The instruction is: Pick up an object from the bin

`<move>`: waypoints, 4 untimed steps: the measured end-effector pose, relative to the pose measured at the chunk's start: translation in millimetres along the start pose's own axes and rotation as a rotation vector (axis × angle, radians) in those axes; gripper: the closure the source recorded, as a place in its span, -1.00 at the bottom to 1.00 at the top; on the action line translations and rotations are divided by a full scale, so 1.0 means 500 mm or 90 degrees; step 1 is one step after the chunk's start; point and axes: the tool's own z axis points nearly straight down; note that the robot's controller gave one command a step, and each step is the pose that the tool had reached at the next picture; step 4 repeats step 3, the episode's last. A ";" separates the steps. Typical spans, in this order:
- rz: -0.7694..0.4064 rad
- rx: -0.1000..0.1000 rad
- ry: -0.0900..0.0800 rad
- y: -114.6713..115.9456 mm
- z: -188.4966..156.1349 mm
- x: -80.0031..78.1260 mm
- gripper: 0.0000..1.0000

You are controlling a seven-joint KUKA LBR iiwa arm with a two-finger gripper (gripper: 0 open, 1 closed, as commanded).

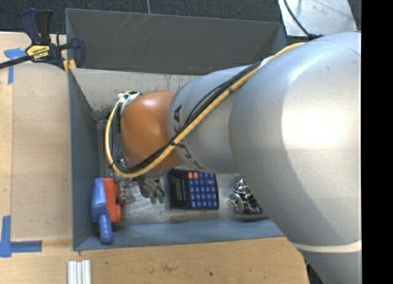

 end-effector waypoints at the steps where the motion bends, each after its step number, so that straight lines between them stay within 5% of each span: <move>1: 0.023 -0.006 0.015 -0.031 -0.078 -0.039 1.00; 2: 0.040 -0.002 0.008 -0.012 -0.044 0.023 -1.00; 3: 0.041 -0.004 0.015 -0.006 -0.039 0.031 1.00; 4: 0.041 -0.004 0.015 -0.006 -0.039 0.031 1.00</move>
Offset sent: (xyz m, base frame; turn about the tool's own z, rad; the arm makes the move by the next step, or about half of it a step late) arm -0.0154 -0.0028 0.0191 0.0630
